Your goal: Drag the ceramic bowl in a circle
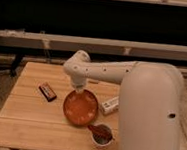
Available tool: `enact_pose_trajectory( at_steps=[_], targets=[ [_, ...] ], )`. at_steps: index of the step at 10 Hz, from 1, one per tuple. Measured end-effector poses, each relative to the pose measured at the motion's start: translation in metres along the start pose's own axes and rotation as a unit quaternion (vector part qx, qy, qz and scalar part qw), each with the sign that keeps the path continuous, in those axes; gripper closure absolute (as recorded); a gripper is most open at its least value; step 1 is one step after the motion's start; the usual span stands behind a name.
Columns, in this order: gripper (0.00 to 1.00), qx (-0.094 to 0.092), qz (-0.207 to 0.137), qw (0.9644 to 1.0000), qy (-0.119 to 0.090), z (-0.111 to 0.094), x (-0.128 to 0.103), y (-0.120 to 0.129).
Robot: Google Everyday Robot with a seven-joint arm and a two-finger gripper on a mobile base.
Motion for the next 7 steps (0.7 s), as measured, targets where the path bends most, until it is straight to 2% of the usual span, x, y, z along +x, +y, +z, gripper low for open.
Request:
enact_pose_trajectory(
  at_steps=[2,4,7],
  targets=[
    [1.0,0.001,-0.02,0.9998,-0.003,0.002,-0.021,-0.014],
    [1.0,0.003,-0.054,0.9985,-0.01,0.003,-0.055,-0.03],
    [1.0,-0.001,-0.099,0.9949,-0.021,0.003,-0.094,-0.024]
  ],
)
